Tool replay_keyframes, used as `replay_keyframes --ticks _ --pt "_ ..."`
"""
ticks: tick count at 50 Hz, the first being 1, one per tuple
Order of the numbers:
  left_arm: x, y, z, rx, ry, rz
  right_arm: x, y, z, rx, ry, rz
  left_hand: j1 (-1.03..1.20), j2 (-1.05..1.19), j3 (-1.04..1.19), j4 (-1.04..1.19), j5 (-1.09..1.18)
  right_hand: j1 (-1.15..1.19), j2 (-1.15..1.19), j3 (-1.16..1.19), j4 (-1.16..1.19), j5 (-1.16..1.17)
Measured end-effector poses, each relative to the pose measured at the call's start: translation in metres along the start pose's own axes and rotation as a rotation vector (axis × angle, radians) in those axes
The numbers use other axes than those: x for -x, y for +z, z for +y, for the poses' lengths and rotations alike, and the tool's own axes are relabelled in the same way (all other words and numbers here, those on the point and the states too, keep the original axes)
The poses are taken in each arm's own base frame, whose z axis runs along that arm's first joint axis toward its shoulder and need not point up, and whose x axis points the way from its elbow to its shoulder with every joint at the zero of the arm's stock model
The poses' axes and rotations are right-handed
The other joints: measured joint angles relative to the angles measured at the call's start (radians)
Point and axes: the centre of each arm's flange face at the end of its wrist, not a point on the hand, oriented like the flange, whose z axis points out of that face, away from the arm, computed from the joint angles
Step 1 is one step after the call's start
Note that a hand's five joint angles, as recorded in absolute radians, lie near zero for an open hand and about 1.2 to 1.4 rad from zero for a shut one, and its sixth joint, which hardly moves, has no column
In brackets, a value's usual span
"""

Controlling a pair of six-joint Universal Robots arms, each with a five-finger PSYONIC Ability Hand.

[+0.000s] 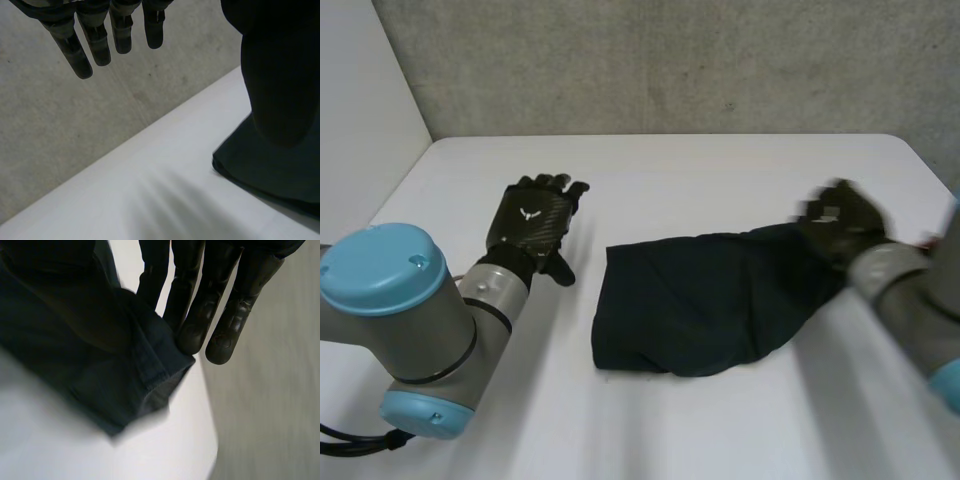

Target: Fold the shorts.

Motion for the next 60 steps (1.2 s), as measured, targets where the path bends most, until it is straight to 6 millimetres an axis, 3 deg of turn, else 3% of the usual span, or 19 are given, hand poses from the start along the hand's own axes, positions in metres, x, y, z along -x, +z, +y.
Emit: replay_keyframes --ticks 2,3,7,13,14,16,20,23,30,33,38,42,47,51,57,60 --pt "0.001 0.000 -0.003 -0.008 -0.001 -0.003 0.006 0.000 -0.011 -0.041 -0.015 -0.017 0.000 0.000 0.000 0.000 0.000 0.000 0.000 0.000 0.000 0.000" --pt "0.003 0.001 -0.012 -0.038 -0.004 -0.012 0.031 -0.005 -0.048 -0.197 -0.054 -0.097 0.000 0.000 0.000 0.000 0.000 0.022 0.000 0.001 0.000 0.000" --pt "0.008 0.004 -0.031 -0.101 -0.009 -0.029 0.080 -0.020 -0.089 -0.406 -0.076 -0.265 0.000 0.000 0.000 0.000 0.000 0.030 0.000 0.001 0.000 0.000" --pt "0.013 0.008 -0.054 -0.174 -0.011 -0.047 0.128 -0.036 -0.105 -0.518 -0.042 -0.443 0.000 0.000 0.000 0.000 0.000 0.017 -0.009 -0.008 -0.010 -0.008" --pt "0.014 0.010 -0.060 -0.193 -0.011 -0.051 0.136 -0.037 -0.105 -0.516 -0.003 -0.484 0.000 0.000 0.000 0.000 0.000 -0.245 -0.357 -0.356 -0.340 -0.318" --pt "0.014 0.011 -0.065 -0.207 -0.012 -0.052 0.139 -0.038 -0.105 -0.505 0.046 -0.509 0.000 0.000 0.000 0.000 0.000 -0.334 -0.481 -0.475 -0.465 -0.434" --pt "0.013 0.014 -0.077 -0.243 -0.019 -0.048 0.128 -0.035 -0.103 -0.439 0.287 -0.543 0.000 0.000 0.000 0.000 0.000 -0.494 -0.679 -0.711 -0.693 -0.653" --pt "0.009 0.017 -0.083 -0.261 -0.042 -0.034 0.096 -0.031 -0.102 -0.396 0.523 -0.515 0.000 0.000 0.000 0.000 0.000 -0.687 -0.900 -0.927 -0.917 -0.868" --pt "-0.006 0.022 -0.075 -0.208 -0.106 0.020 0.023 -0.018 -0.088 -0.345 0.904 -0.383 0.000 0.000 0.000 0.000 0.000 -0.727 -0.958 -0.986 -0.959 -0.904" --pt "-0.015 0.023 -0.064 -0.145 -0.122 0.049 0.013 -0.008 -0.074 -0.281 0.966 -0.349 0.003 0.000 0.000 0.001 0.000 -0.727 -0.958 -0.986 -0.959 -0.904" --pt "-0.029 0.023 -0.040 -0.024 -0.128 0.091 0.023 0.013 -0.051 -0.129 0.979 -0.350 0.004 0.002 0.000 0.001 0.000 -0.727 -0.958 -0.986 -0.959 -0.904" --pt "-0.041 0.024 -0.012 0.098 -0.118 0.124 0.044 0.030 -0.033 -0.009 0.941 -0.379 0.004 0.002 0.000 0.001 0.000 -0.727 -0.958 -0.986 -0.959 -0.904" --pt "-0.053 0.020 0.026 0.269 -0.094 0.143 0.071 0.044 -0.016 0.074 0.897 -0.415 0.004 0.002 0.000 0.002 0.000 -0.737 -0.958 -0.986 -0.959 -0.904" --pt "-0.056 0.015 0.046 0.384 -0.071 0.135 0.079 0.048 -0.009 0.093 0.881 -0.423 0.004 0.002 0.000 0.002 0.000 -0.739 -0.958 -0.986 -0.959 -0.904" --pt "-0.057 0.008 0.052 0.445 -0.042 0.129 0.069 0.047 -0.012 0.070 0.871 -0.401 0.009 0.002 0.000 0.002 0.000 -0.739 -0.958 -0.990 -0.960 -0.904" --pt "-0.057 0.005 0.037 0.413 -0.034 0.133 0.053 0.041 -0.021 0.025 0.865 -0.367 0.013 0.002 0.000 0.002 0.000 -0.739 -0.958 -0.990 -0.960 -0.904"
